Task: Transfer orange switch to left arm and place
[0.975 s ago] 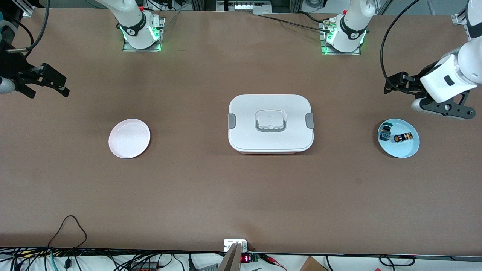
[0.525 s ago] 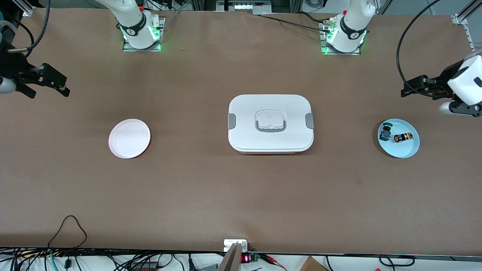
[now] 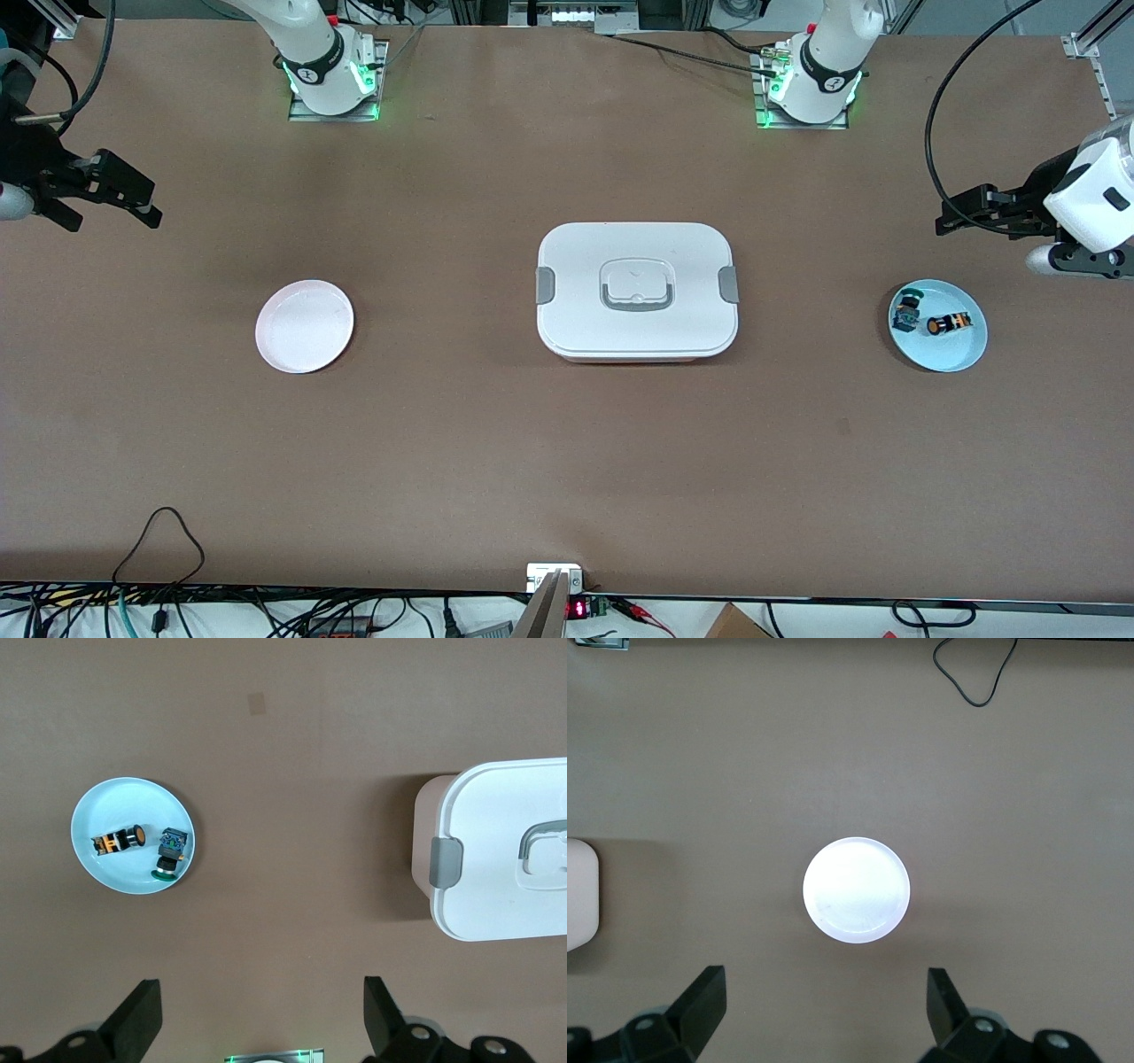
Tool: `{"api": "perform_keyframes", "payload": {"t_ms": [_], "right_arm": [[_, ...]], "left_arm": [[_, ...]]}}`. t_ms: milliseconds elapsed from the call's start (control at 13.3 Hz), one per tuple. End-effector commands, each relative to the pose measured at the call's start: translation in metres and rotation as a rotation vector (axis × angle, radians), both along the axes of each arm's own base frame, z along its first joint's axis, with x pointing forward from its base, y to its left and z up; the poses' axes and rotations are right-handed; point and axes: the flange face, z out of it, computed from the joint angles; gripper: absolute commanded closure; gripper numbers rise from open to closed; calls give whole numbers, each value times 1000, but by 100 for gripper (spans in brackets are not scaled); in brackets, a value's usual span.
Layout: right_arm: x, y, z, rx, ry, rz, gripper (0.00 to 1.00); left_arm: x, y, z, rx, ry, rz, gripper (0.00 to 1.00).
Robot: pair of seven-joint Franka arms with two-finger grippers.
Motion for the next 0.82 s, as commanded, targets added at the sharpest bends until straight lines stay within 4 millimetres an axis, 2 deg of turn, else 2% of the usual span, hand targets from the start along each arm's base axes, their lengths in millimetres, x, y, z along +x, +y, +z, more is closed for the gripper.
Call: {"api": "perform_keyframes", "payload": {"t_ms": [0,150,600,750], "right_arm": [[0,0,1,4,-9,-3,0],[0,0,1,3,-9,-2,0],[0,0,1,3,-9,-2,0],[0,0,2,4,-11,-2,0]], "left_arm": [[-28,4,-9,16,-47,14,0],[-36,4,-12,16,-61,16,0],[-38,0,-5,23,-56,21,0],[-35,3,6,29,-75,24,0]]}}
